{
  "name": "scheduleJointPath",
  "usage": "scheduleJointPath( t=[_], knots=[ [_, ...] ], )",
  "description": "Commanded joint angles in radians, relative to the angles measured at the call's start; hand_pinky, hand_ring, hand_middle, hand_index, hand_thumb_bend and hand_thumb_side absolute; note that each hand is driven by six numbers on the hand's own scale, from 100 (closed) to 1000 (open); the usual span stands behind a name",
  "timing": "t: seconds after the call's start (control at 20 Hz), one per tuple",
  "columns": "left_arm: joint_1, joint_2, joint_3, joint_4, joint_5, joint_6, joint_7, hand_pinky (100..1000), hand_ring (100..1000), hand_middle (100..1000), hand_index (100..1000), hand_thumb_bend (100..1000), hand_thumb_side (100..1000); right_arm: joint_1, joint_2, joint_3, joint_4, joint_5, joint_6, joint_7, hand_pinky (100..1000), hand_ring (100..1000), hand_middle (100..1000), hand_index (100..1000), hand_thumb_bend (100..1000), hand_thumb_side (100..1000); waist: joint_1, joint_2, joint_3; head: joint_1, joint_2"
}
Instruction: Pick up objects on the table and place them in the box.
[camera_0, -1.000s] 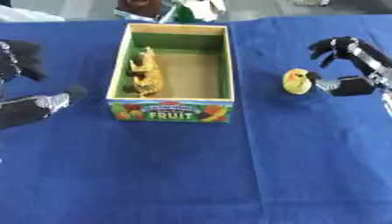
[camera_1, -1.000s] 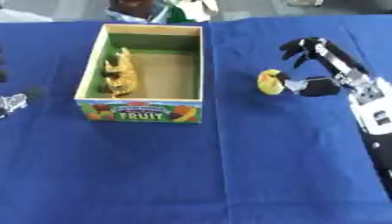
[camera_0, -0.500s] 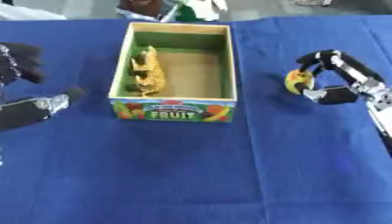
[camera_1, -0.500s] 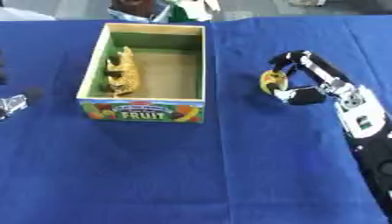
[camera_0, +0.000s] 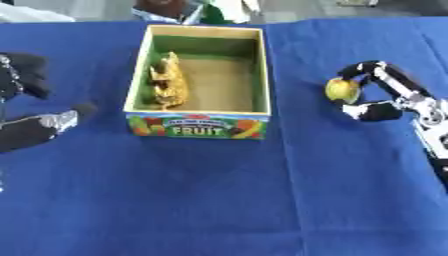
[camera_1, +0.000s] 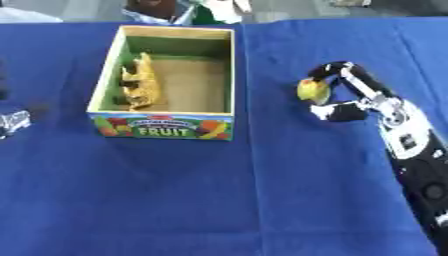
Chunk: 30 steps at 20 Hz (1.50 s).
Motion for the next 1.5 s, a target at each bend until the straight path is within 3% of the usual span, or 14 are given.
scheduleJointPath(
  t=[0.05,0.35,0.55,0.6,0.75,0.9,1.1,1.5],
  knots=[
    [-0.002,0.011,0.010,-0.008,-0.004,0.001,0.004,501,478,499,659,819,115,-0.017,-0.017,-0.012,0.004,0.060,0.023,-0.043,627,820,669,793,331,214,0.001,-0.014,0.001,-0.002,-0.001],
    [0.001,0.009,0.009,-0.003,-0.005,-0.001,0.000,501,477,499,659,820,115,-0.017,-0.017,-0.020,0.010,0.144,0.067,-0.118,621,810,669,777,299,106,0.000,-0.013,0.002,-0.002,0.000],
    [0.002,0.008,0.010,-0.003,-0.006,-0.003,-0.001,501,477,499,659,820,115,-0.018,-0.015,-0.024,0.013,0.175,0.093,-0.157,591,742,590,701,190,100,0.000,-0.013,0.003,-0.001,-0.001],
    [0.003,0.008,0.011,-0.003,-0.005,-0.003,-0.001,501,477,498,659,820,115,-0.018,-0.015,-0.025,0.013,0.177,0.099,-0.168,565,683,509,596,100,100,0.000,-0.013,0.003,-0.001,-0.001],
    [0.004,0.007,0.011,-0.003,-0.005,-0.004,-0.001,501,477,498,659,821,113,-0.017,-0.013,-0.030,0.009,0.167,0.117,-0.214,541,648,437,477,100,100,0.000,-0.013,0.003,-0.001,-0.001],
    [0.006,0.006,0.012,-0.003,-0.005,-0.004,-0.002,501,477,498,659,820,116,-0.017,-0.014,-0.033,0.003,0.144,0.130,-0.259,535,650,431,411,100,100,0.000,-0.013,0.003,0.000,-0.001],
    [0.007,0.005,0.013,-0.002,-0.005,-0.005,-0.004,501,477,498,659,820,115,-0.017,-0.015,-0.030,-0.012,0.112,0.138,-0.286,535,655,434,397,100,100,0.000,-0.013,0.003,0.000,-0.001],
    [0.008,0.004,0.014,-0.002,-0.003,-0.007,-0.008,501,477,498,659,820,116,-0.015,-0.015,-0.022,-0.038,0.071,0.139,-0.256,538,662,441,408,100,100,0.000,-0.014,0.003,0.001,-0.003]
  ],
)
